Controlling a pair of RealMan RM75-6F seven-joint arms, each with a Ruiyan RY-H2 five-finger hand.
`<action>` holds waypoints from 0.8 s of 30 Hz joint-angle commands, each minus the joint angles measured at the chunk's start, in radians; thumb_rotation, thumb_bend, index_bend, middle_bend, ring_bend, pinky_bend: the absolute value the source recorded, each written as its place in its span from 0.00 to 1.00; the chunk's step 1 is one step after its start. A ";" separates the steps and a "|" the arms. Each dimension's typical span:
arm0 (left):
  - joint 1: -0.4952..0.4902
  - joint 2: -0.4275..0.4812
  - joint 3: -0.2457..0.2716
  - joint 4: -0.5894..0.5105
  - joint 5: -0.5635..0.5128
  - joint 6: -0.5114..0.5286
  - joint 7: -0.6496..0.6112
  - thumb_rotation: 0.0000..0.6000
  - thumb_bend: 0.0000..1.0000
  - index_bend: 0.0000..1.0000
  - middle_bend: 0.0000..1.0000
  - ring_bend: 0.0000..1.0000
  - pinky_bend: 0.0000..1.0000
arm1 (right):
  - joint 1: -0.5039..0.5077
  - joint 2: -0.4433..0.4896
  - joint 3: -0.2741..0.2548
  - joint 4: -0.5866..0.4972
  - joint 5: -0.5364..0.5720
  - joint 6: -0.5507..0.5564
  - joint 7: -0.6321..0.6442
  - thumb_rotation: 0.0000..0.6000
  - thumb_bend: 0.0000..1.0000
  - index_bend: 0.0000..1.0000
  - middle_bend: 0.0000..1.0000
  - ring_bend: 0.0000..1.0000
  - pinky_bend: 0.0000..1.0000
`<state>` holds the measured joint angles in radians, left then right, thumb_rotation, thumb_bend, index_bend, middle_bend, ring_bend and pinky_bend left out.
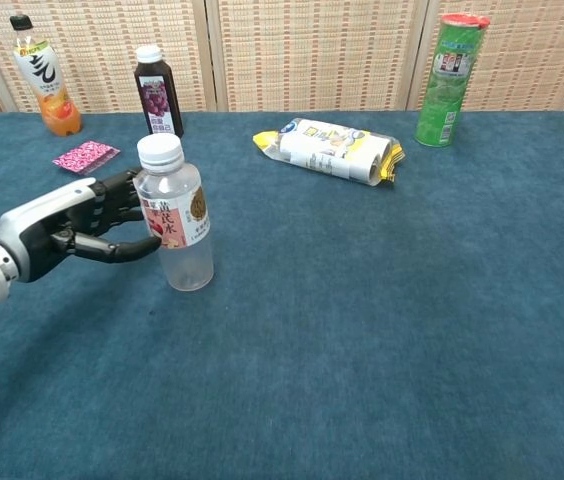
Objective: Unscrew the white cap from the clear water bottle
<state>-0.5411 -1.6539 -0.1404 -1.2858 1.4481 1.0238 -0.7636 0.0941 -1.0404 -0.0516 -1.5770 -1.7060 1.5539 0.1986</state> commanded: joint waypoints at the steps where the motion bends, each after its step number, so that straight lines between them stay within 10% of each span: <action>1: -0.006 0.001 -0.002 -0.007 -0.005 -0.006 0.009 0.99 0.32 0.00 0.00 0.00 0.05 | 0.000 0.000 0.001 0.001 0.000 0.000 0.002 0.86 0.06 0.00 0.00 0.00 0.00; 16: -0.066 -0.033 -0.035 -0.020 -0.035 -0.062 -0.033 1.00 0.32 0.01 0.10 0.00 0.06 | -0.003 0.000 0.009 0.016 0.011 -0.006 0.015 0.85 0.06 0.00 0.00 0.00 0.00; 24: -0.078 -0.046 -0.029 -0.001 -0.031 -0.067 -0.067 1.00 0.32 0.25 0.37 0.12 0.09 | -0.003 0.001 0.014 0.019 0.018 -0.013 0.020 0.85 0.06 0.00 0.00 0.00 0.00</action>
<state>-0.6174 -1.6983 -0.1720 -1.2908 1.4157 0.9592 -0.8270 0.0914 -1.0398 -0.0376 -1.5577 -1.6881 1.5413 0.2184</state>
